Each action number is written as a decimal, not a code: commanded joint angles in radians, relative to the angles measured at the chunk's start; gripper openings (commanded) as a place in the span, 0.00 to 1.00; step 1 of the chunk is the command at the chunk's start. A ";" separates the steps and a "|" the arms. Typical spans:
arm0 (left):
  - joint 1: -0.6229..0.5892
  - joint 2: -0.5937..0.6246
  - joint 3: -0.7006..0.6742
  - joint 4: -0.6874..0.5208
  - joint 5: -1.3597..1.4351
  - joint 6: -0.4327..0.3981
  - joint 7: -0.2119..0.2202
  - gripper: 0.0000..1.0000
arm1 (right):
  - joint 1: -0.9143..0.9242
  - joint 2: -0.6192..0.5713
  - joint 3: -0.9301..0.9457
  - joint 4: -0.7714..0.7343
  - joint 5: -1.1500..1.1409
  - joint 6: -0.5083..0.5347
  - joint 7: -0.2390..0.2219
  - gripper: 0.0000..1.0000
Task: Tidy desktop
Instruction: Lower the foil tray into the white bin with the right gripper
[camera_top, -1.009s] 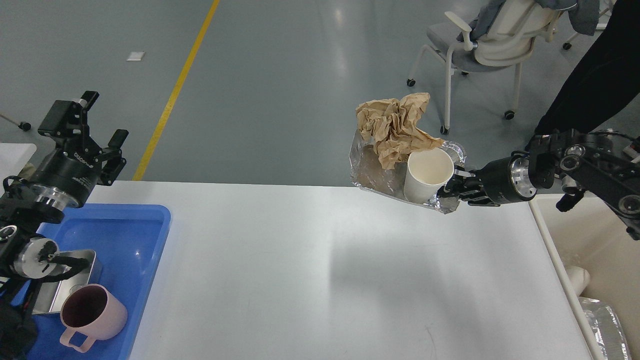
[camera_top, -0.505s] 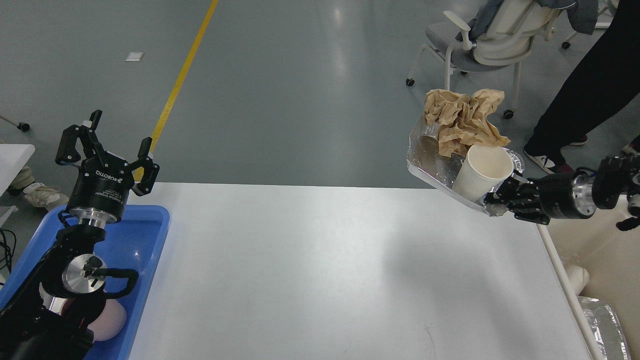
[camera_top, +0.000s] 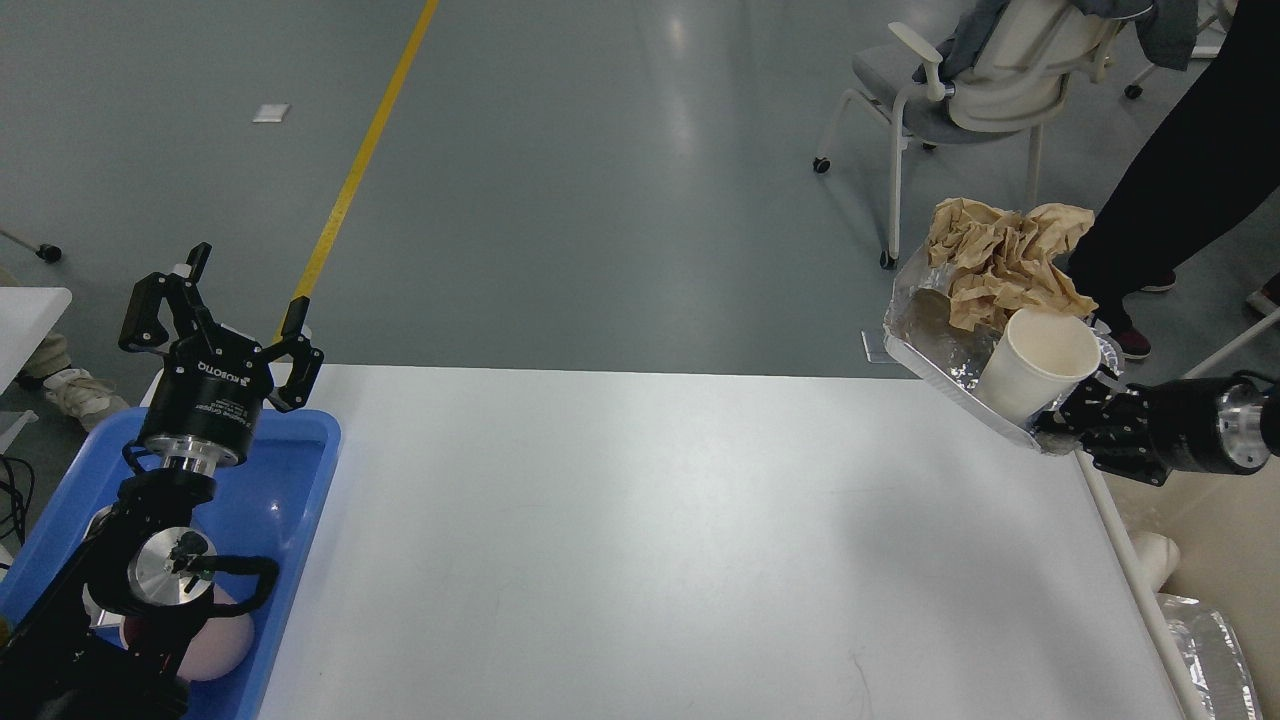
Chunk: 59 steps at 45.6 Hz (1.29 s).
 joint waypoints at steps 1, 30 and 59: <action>0.011 0.000 0.000 0.000 0.002 -0.002 -0.003 0.97 | -0.009 -0.020 0.000 -0.012 0.029 -0.001 0.002 0.00; 0.036 0.000 0.000 0.000 0.002 -0.017 -0.024 0.97 | -0.062 -0.083 -0.001 -0.130 0.146 0.001 0.005 0.00; 0.077 0.000 0.000 0.000 0.002 -0.043 -0.053 0.97 | -0.139 -0.119 -0.001 -0.251 0.244 0.005 0.012 0.00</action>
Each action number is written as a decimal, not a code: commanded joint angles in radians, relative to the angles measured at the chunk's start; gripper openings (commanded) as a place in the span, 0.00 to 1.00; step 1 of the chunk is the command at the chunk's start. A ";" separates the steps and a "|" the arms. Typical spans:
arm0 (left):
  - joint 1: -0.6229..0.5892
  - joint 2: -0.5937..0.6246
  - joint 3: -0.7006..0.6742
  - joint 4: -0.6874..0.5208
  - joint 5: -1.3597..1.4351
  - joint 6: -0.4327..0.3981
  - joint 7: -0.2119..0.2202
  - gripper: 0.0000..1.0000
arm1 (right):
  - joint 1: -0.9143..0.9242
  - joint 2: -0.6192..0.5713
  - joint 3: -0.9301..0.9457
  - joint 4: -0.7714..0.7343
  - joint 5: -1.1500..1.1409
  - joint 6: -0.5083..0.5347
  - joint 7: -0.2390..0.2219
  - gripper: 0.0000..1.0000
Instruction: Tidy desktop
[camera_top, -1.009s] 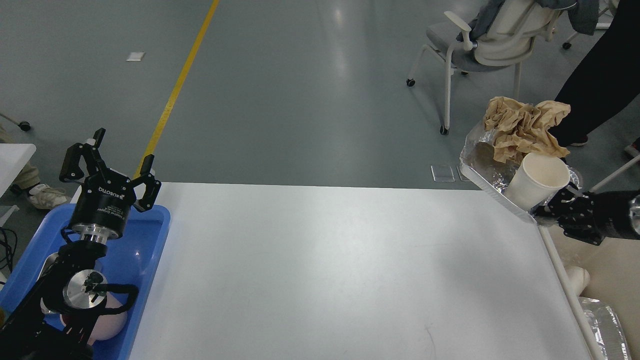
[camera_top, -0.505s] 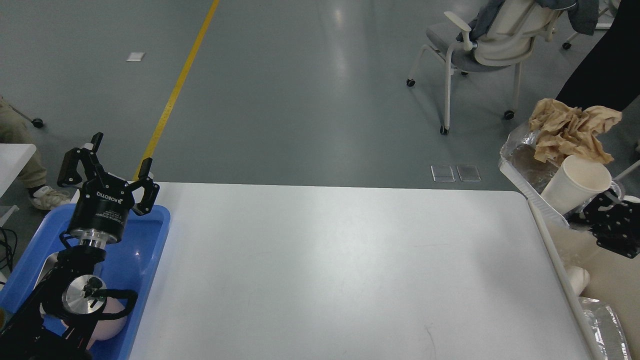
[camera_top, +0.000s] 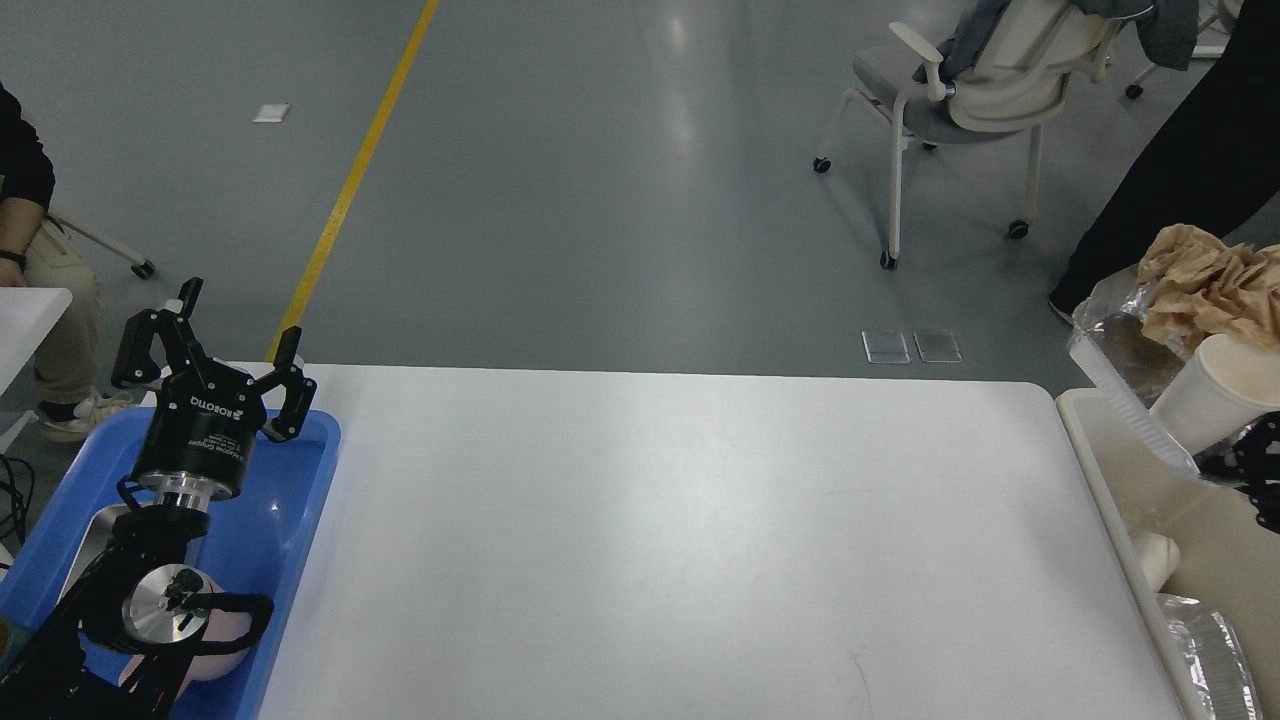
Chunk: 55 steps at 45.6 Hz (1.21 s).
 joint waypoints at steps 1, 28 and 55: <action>0.012 0.000 -0.001 0.000 0.001 -0.005 -0.004 0.97 | -0.016 -0.007 0.000 -0.016 0.018 0.000 0.000 0.00; 0.037 -0.003 0.000 -0.002 0.000 -0.019 -0.030 0.97 | -0.104 -0.004 -0.001 -0.265 0.143 0.003 0.000 0.00; 0.049 -0.008 -0.005 0.000 0.000 -0.039 -0.031 0.97 | -0.151 0.190 -0.015 -0.521 0.149 -0.021 -0.006 1.00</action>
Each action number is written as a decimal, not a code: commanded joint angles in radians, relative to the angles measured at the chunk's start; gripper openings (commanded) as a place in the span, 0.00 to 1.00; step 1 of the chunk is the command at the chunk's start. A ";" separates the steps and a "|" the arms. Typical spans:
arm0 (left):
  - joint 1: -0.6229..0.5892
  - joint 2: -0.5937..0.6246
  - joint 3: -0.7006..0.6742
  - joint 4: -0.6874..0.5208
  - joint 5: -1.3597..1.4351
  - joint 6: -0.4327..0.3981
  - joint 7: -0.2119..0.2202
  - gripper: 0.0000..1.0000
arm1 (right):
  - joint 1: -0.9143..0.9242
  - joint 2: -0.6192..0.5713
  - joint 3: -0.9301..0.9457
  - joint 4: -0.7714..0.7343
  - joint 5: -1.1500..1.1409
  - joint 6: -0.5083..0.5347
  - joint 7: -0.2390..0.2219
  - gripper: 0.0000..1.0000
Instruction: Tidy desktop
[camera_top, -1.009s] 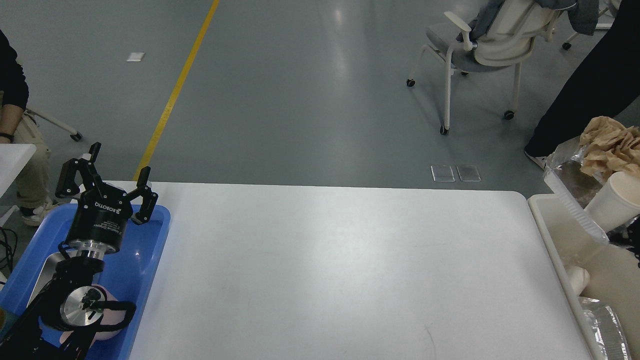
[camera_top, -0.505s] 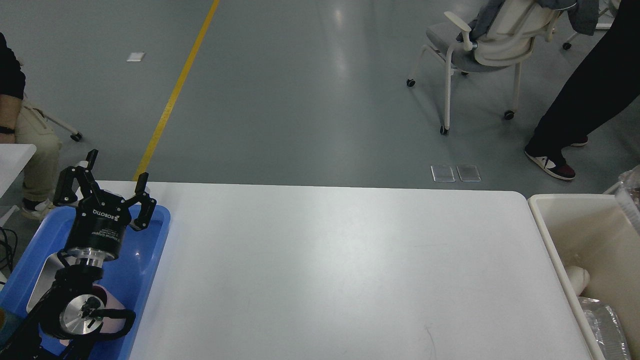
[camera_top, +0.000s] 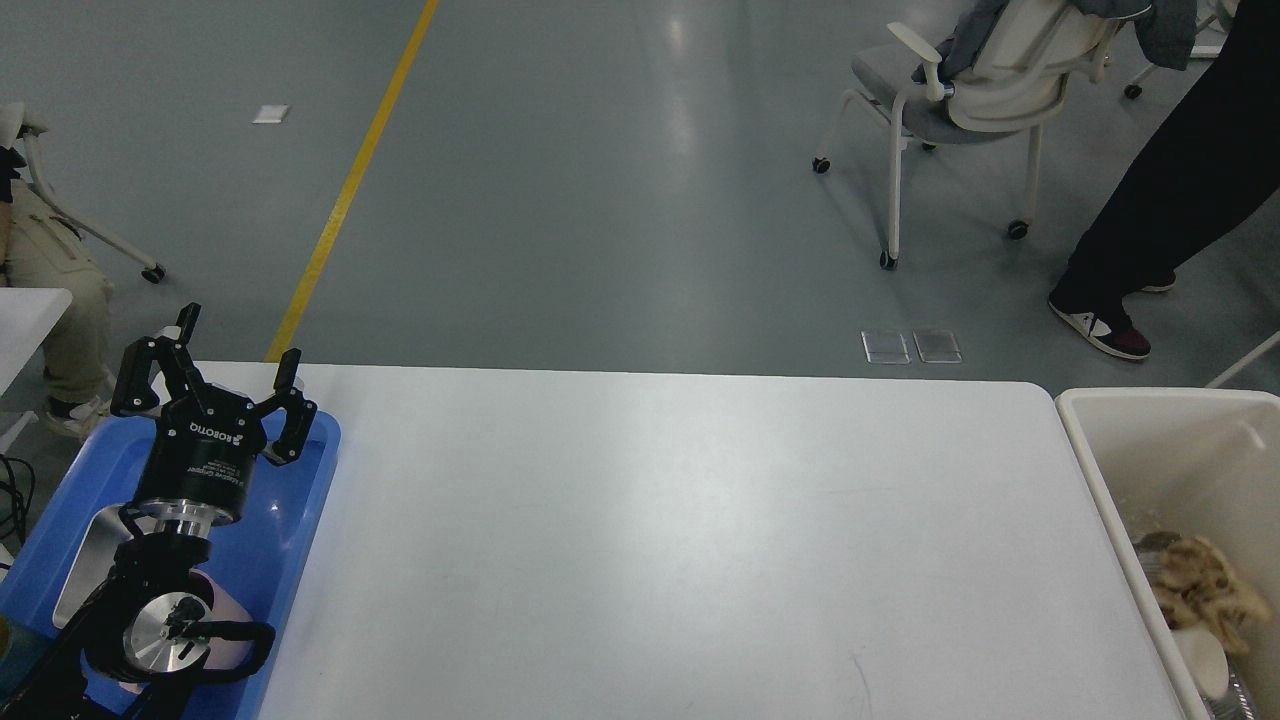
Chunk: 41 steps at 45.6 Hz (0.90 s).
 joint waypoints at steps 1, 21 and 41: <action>0.002 0.005 -0.004 0.002 0.000 -0.018 0.000 0.97 | -0.014 0.025 -0.008 -0.002 0.000 -0.001 -0.005 1.00; 0.004 0.012 -0.017 0.004 -0.001 -0.059 -0.003 0.97 | 0.204 0.160 -0.005 0.018 0.000 0.003 0.068 1.00; 0.033 0.011 -0.017 0.004 -0.001 -0.067 -0.017 0.97 | 0.357 0.413 0.472 0.033 0.311 0.025 0.084 1.00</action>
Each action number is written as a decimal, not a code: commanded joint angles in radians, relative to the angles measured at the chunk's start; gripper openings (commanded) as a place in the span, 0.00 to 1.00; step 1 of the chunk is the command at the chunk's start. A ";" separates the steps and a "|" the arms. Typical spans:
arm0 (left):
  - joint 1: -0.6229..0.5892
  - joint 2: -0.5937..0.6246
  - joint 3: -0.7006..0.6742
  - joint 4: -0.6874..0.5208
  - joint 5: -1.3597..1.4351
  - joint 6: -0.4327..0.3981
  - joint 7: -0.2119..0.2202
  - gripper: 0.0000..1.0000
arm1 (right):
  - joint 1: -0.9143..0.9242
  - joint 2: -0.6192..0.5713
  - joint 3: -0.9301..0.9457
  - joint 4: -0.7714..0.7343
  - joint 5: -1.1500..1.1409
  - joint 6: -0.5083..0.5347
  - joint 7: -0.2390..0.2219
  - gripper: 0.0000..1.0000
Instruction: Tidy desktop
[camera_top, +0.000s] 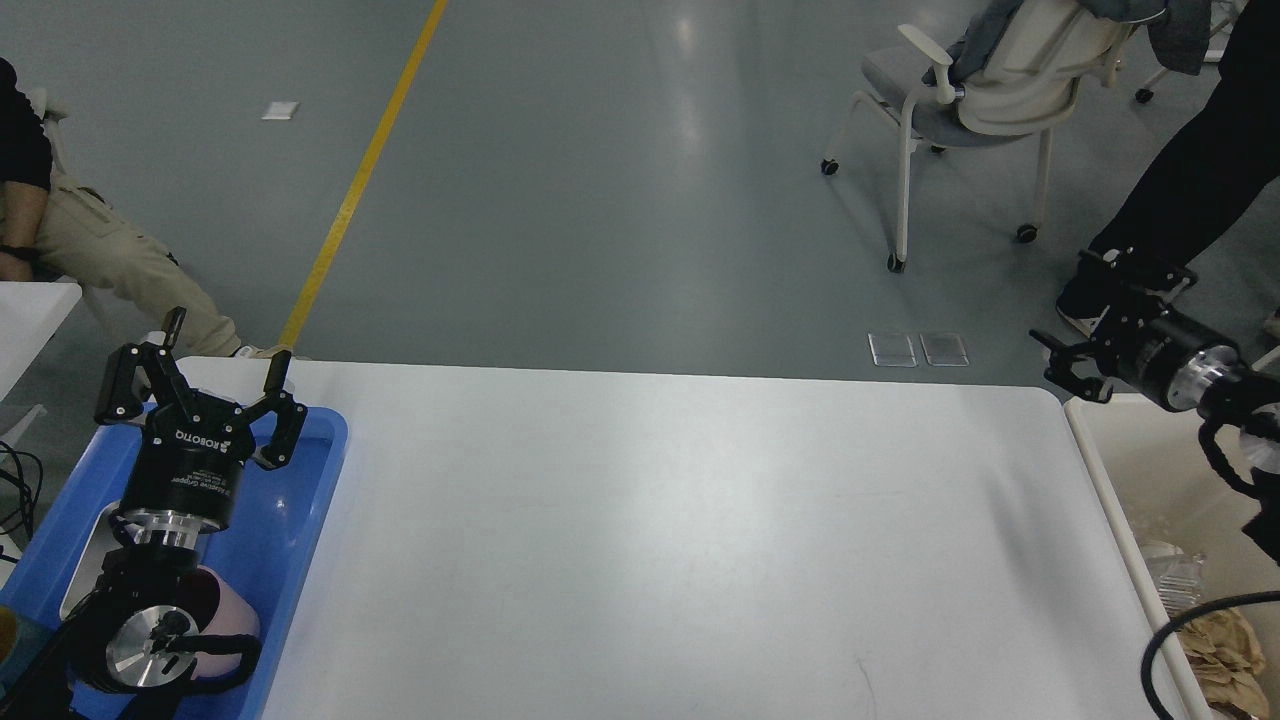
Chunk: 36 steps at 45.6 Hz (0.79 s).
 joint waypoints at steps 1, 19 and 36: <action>0.013 0.001 0.000 -0.001 0.000 0.000 0.000 0.97 | -0.006 0.060 0.203 0.003 0.095 0.014 -0.008 1.00; 0.020 -0.005 0.002 0.001 0.000 0.000 0.000 0.97 | -0.307 0.136 0.462 0.260 0.127 0.185 -0.006 1.00; 0.040 -0.036 0.003 -0.001 -0.002 0.001 0.001 0.97 | -0.612 0.199 0.628 0.446 0.127 0.182 -0.006 1.00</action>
